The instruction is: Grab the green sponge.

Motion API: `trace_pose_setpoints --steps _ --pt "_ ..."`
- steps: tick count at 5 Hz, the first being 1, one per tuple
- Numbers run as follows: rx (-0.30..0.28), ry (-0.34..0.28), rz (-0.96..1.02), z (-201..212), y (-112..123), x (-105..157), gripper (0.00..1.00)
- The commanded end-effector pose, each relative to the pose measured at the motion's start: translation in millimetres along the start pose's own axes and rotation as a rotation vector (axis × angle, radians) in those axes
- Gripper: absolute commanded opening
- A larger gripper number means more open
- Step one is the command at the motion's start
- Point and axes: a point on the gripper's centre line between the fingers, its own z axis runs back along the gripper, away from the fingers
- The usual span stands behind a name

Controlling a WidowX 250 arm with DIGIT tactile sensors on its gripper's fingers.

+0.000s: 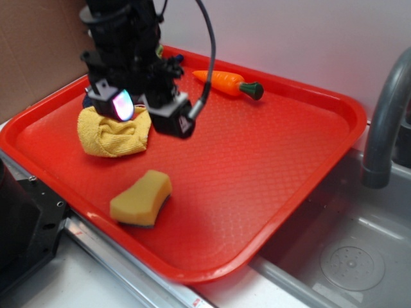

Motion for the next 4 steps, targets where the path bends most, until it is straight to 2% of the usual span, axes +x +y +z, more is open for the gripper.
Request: trace_pose_setpoints --steps 1,2,3,4 --pt "-0.044 0.075 0.079 -14 1 -15 1.00" --pt "-0.099 0.121 0.067 -28 -7 -25 1.00" --pt "-0.103 0.156 0.006 -53 -33 -40 1.00" --pt "-0.105 0.166 -0.024 -64 -34 -45 1.00"
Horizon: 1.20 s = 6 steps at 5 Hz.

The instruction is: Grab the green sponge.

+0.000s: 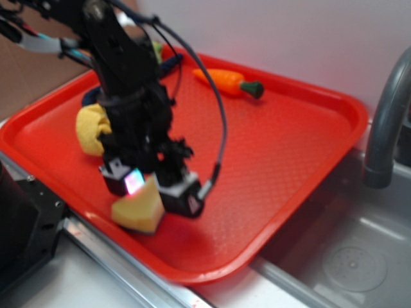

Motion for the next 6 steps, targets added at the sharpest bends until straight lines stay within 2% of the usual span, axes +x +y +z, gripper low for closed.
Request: trace_pose_setpoints --steps 1,2,3,4,5,6 --pt "-0.016 0.025 -0.038 -17 -8 -9 0.72" --pt "-0.025 0.015 -0.077 -5 -7 -9 0.00" --pt "-0.055 -0.031 -0.168 29 -2 -5 0.00" --pt "0.023 -0.129 -0.266 88 13 21 0.00" --pt "0.103 -0.173 -0.256 149 31 41 0.00" --pt "0.105 -0.150 -0.279 176 34 76 0.00"
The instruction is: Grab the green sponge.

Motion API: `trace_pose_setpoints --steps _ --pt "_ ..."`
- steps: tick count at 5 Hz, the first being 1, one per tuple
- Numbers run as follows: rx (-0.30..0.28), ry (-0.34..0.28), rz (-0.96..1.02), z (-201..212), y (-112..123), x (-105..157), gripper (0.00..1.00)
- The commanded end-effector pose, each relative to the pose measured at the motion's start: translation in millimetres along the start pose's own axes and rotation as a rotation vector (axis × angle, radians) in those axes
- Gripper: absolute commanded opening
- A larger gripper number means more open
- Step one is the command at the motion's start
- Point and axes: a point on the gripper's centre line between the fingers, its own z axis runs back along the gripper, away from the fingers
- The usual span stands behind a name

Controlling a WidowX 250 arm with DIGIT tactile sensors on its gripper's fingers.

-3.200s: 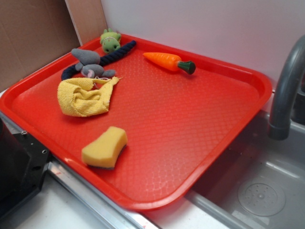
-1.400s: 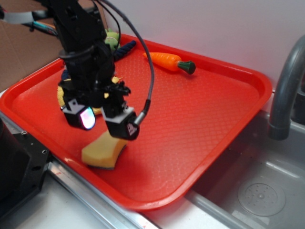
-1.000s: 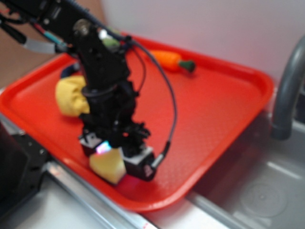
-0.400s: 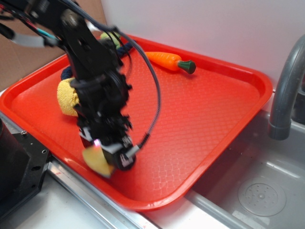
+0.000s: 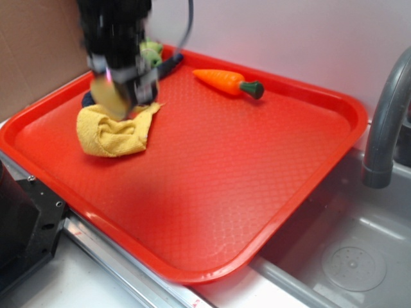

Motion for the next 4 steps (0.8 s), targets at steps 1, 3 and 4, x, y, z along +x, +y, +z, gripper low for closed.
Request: trace_pose_setpoints --steps 1,3,4 --pt "0.117 -0.003 -0.044 55 6 40 0.00" --pt "0.157 0.019 0.015 44 31 31 0.00" --pt "0.140 0.016 0.014 42 26 34 0.00"
